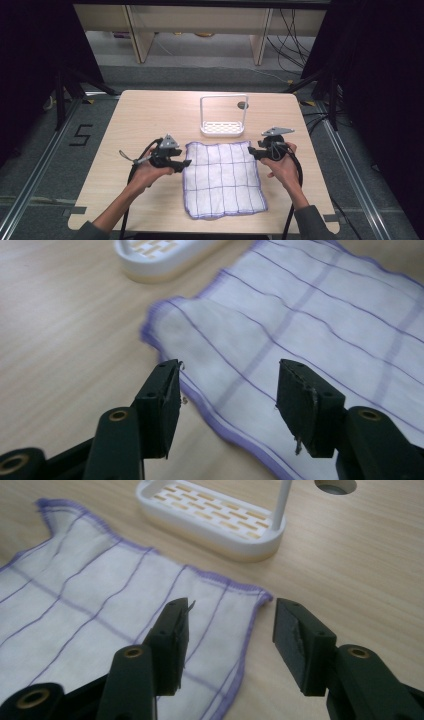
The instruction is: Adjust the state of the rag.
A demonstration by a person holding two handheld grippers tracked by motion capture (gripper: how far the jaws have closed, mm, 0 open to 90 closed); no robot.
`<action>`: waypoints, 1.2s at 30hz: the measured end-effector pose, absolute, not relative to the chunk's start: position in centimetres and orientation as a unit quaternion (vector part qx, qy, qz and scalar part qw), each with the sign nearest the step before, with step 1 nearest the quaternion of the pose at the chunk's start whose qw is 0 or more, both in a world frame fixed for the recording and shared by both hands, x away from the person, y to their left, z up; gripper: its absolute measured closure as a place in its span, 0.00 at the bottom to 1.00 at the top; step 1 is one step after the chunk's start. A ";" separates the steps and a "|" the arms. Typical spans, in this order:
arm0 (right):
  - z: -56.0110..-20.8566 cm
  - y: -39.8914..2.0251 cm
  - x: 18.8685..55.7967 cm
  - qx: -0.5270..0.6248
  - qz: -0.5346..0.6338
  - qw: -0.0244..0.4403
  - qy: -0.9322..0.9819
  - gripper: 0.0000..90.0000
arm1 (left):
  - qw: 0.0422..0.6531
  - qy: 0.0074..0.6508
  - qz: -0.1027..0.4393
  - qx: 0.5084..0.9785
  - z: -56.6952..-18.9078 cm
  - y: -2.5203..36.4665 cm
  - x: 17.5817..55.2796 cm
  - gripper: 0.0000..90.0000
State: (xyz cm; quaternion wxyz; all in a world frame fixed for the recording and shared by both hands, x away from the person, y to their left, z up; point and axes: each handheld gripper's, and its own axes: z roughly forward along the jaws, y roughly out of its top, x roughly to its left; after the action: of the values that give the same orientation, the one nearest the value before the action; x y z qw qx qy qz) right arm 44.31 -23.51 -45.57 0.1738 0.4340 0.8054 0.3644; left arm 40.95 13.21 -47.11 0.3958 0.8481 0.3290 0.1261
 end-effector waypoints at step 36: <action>-49.4 -24.6 29.7 0.350 0.309 0.083 0.880 0.99 | 0.375 0.216 0.071 0.899 -50.8 12.2 30.3 0.97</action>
State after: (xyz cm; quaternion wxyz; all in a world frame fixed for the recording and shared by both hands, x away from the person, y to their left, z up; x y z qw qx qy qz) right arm 29.72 -24.57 -49.45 0.0832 0.3503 0.8802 0.3094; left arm 30.30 12.16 -50.79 0.3751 0.8986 0.2161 0.0715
